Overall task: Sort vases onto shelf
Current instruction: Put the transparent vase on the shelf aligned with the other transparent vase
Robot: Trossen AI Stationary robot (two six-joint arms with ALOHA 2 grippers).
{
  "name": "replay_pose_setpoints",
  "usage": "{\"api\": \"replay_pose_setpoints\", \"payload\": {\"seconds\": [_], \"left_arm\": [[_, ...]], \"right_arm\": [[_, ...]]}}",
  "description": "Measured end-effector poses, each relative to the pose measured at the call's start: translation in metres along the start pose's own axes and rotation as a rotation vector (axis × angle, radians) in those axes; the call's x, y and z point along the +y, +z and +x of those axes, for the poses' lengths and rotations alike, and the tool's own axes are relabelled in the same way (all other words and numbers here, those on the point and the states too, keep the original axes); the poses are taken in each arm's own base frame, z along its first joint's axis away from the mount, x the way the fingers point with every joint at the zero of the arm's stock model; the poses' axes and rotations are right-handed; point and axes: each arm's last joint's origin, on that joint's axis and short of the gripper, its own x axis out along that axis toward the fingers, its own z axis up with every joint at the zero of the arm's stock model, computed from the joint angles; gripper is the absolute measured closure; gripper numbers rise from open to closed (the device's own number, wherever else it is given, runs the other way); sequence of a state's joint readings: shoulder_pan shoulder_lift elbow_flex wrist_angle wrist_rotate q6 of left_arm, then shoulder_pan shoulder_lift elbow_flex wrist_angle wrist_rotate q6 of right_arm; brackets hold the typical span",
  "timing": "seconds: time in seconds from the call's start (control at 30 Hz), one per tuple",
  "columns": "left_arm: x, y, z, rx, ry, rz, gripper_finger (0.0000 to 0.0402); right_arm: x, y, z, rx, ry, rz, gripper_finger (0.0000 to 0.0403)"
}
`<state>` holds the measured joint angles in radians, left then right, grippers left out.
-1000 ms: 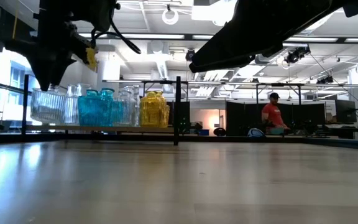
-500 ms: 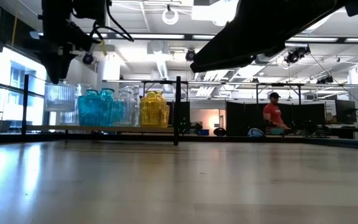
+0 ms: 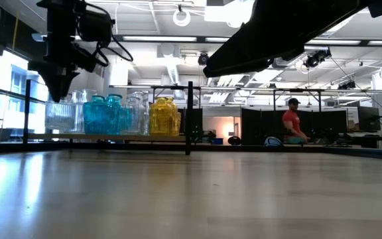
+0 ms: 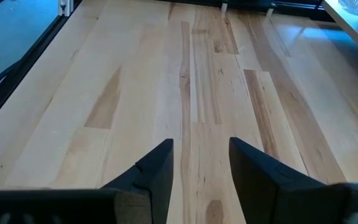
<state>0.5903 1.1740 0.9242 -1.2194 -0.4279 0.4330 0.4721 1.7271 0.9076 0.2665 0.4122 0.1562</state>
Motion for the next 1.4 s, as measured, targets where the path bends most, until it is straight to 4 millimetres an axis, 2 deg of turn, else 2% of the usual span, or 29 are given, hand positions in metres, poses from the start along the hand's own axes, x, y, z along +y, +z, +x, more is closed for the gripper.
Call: {"api": "replay_pose_setpoints", "payload": {"seconds": [0.57,1.4], "left_arm": [[0.015,-0.006,0.011,-0.008,-0.033,-0.039,0.0270],[0.019,0.006,0.016,-0.049,-0.031,-0.039,0.0270]], "right_arm": [[0.000,0.000,0.000,0.000,0.000,0.000,0.0265],[0.000,0.000,0.000,0.000,0.000,0.000,0.0265]]}}
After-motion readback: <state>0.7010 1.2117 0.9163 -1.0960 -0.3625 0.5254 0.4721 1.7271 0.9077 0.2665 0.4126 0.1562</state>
